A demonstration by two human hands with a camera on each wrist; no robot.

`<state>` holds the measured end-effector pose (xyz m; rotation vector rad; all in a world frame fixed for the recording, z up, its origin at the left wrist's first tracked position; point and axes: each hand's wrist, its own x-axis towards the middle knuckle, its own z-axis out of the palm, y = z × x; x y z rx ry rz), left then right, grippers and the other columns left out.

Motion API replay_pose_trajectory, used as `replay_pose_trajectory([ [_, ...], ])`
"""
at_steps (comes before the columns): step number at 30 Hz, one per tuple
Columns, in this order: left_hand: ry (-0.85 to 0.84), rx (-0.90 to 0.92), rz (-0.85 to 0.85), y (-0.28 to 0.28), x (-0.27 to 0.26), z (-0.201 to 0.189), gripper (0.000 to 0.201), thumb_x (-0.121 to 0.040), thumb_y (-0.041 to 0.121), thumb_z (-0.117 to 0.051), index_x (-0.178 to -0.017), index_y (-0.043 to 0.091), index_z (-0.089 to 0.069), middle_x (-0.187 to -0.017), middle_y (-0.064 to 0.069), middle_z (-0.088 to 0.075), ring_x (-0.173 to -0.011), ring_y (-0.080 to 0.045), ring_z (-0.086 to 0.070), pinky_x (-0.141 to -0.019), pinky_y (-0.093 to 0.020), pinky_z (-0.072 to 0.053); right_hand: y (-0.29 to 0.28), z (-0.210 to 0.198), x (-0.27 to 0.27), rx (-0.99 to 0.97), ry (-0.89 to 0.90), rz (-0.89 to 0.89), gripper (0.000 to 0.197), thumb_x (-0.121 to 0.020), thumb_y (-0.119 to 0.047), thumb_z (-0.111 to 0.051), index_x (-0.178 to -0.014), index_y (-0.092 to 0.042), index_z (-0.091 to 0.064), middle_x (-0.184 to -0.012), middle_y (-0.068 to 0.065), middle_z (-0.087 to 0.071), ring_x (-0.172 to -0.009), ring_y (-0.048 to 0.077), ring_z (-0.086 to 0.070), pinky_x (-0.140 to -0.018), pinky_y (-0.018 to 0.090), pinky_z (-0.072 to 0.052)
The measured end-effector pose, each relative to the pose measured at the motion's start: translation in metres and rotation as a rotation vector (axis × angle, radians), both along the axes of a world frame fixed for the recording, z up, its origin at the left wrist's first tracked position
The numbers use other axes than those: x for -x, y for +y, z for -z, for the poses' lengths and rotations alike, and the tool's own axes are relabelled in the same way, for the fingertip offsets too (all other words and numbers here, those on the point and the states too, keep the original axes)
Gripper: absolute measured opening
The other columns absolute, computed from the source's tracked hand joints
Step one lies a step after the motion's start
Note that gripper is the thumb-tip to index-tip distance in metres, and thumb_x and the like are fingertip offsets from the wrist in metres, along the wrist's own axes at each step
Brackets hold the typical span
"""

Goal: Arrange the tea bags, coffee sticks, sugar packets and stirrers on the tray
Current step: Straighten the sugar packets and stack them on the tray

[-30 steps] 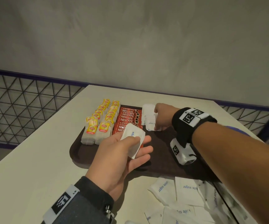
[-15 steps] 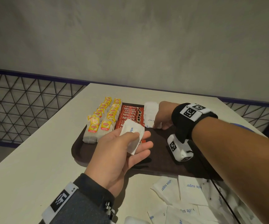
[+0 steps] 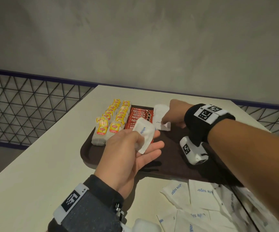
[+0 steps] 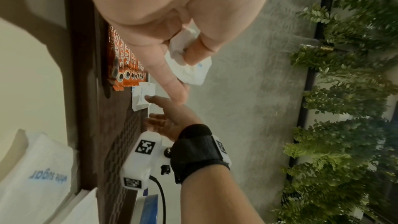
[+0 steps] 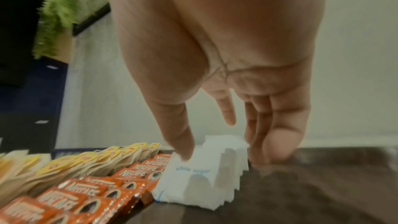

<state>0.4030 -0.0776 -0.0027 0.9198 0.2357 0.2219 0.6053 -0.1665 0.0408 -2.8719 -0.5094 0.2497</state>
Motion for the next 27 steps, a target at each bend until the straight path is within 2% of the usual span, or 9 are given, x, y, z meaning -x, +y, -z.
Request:
replay_pose_trajectory([
  [3,0.041,0.007,-0.043,-0.001,-0.001,0.001,0.031,-0.099,0.001,-0.054,-0.126,0.015,-0.058,-0.118,-0.016,-0.073,-0.086,-0.029,-0.078,-0.060,-0.029,-0.062,-0.008,-0.016,0.012,0.020,-0.379,-0.193,0.029,-0.089,-0.008,-0.059,-0.117,-0.013,-0.059,-0.104,0.007,-0.063,-0.086,0.023,-0.058,-0.065,0.030,-0.043],
  [6,0.053,-0.008,-0.082,0.000,-0.002,0.002,0.022,-0.098,0.008,-0.062,-0.118,0.016,-0.065,-0.106,-0.013,-0.078,-0.081,-0.022,-0.078,-0.055,-0.024,-0.060,-0.016,-0.036,0.042,-0.151,-0.182,-0.398,0.041,-0.088,-0.001,-0.062,-0.119,-0.028,-0.062,-0.096,-0.006,-0.065,-0.082,0.013,-0.062,-0.063,0.027,-0.052],
  [9,0.063,-0.022,-0.115,0.001,-0.002,0.003,0.024,-0.094,0.012,-0.069,-0.118,0.016,-0.067,-0.095,-0.008,-0.079,-0.070,-0.014,-0.076,-0.048,-0.020,-0.055,-0.029,-0.055,0.082,-0.211,0.023,-0.605,0.064,-0.085,0.006,-0.066,-0.127,-0.041,-0.055,-0.108,-0.011,-0.063,-0.090,0.013,-0.066,-0.070,0.032,-0.061],
  [11,0.064,-0.034,-0.121,0.002,-0.002,0.002,0.031,-0.092,0.014,-0.072,-0.123,0.016,-0.066,-0.089,-0.006,-0.077,-0.061,-0.011,-0.070,-0.047,-0.019,-0.051,-0.035,-0.057,0.097,-0.118,-0.032,-0.737,0.070,-0.086,0.001,-0.069,-0.135,-0.045,-0.049,-0.118,-0.013,-0.057,-0.101,0.009,-0.062,-0.079,0.028,-0.058],
  [13,0.055,-0.036,-0.125,0.003,-0.001,0.001,0.033,-0.091,0.012,-0.073,-0.122,0.017,-0.065,-0.077,-0.003,-0.074,-0.055,-0.010,-0.065,-0.046,-0.020,-0.049,-0.038,-0.053,0.104,-0.052,-0.125,-0.795,0.056,-0.088,-0.016,-0.076,-0.130,-0.044,-0.052,-0.122,-0.013,-0.054,-0.107,0.008,-0.058,-0.086,0.025,-0.054],
  [18,0.034,-0.058,-0.110,-0.001,0.002,-0.001,0.023,-0.093,0.017,-0.071,-0.116,0.017,-0.069,-0.081,-0.006,-0.075,-0.056,-0.012,-0.064,-0.047,-0.022,-0.049,-0.040,-0.050,0.108,-0.152,-0.202,-0.739,0.019,-0.084,-0.044,-0.079,-0.098,-0.033,-0.072,-0.102,-0.014,-0.062,-0.094,0.004,-0.058,-0.079,0.026,-0.050],
  [21,0.005,-0.037,-0.094,-0.001,0.004,-0.005,0.026,-0.099,0.036,-0.061,-0.114,0.018,-0.073,-0.091,-0.007,-0.076,-0.061,-0.014,-0.066,-0.047,-0.024,-0.050,-0.042,-0.052,0.103,-0.355,-0.097,-0.604,0.017,-0.088,-0.037,-0.077,-0.086,-0.020,-0.074,-0.086,0.004,-0.070,-0.075,0.013,-0.062,-0.069,0.036,-0.051],
  [23,0.001,-0.076,-0.105,0.001,0.005,-0.006,0.028,-0.095,0.042,-0.062,-0.107,0.022,-0.076,-0.093,-0.003,-0.076,-0.068,-0.014,-0.068,-0.049,-0.026,-0.050,-0.044,-0.054,0.100,-0.527,0.108,-0.474,0.015,-0.089,-0.026,-0.077,-0.091,-0.011,-0.074,-0.089,0.014,-0.073,-0.068,0.015,-0.060,-0.062,0.034,-0.049],
  [27,0.000,-0.171,-0.078,-0.002,0.005,-0.002,0.026,-0.088,0.030,-0.076,-0.112,0.020,-0.076,-0.102,-0.005,-0.076,-0.080,-0.013,-0.068,-0.051,-0.023,-0.050,-0.046,-0.053,0.098,-0.644,0.406,-0.326,0.018,-0.088,-0.009,-0.077,-0.104,-0.005,-0.069,-0.100,0.016,-0.075,-0.073,0.020,-0.062,-0.061,0.031,-0.049],
])
